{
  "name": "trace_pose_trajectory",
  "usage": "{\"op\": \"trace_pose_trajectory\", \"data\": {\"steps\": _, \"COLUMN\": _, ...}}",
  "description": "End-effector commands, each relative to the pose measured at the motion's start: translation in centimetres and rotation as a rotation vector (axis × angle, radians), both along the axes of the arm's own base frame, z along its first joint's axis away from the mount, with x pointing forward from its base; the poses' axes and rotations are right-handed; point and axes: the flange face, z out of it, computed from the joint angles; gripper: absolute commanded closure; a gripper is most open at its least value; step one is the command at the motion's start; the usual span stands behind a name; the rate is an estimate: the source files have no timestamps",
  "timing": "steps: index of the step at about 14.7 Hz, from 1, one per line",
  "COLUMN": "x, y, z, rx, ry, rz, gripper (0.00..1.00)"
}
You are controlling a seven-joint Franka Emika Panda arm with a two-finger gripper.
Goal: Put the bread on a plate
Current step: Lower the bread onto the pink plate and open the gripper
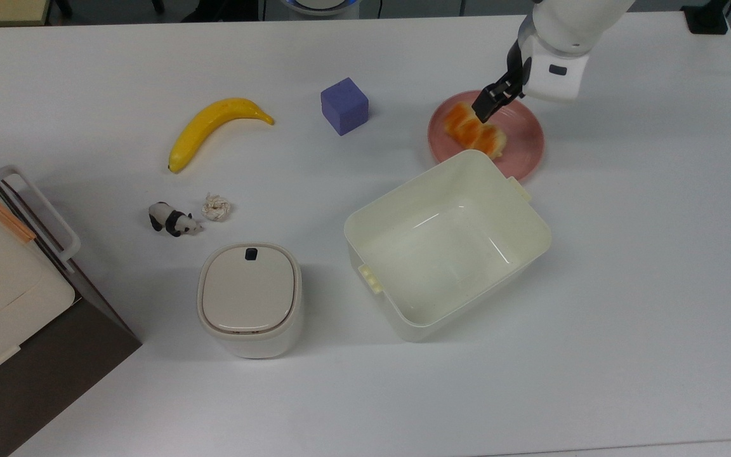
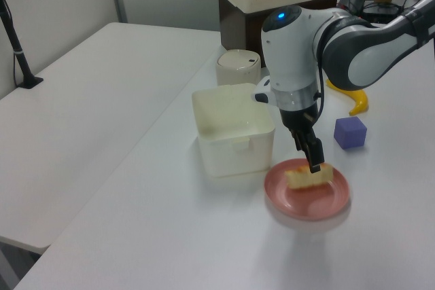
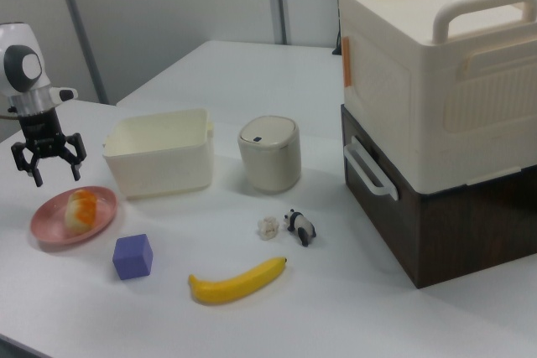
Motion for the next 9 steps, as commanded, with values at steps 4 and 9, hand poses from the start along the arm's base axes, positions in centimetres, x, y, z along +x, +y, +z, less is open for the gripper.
{"op": "trace_pose_trajectory", "data": {"steps": 4, "x": 1.0, "y": -0.9, "z": 2.6, "rx": 0.013, "ry": -0.049, "rz": -0.029, "gripper": 0.00}}
{"op": "trace_pose_trajectory", "data": {"steps": 9, "x": 5.0, "y": -10.5, "z": 10.3, "rx": 0.049, "ry": -0.179, "rz": -0.269, "gripper": 0.00}}
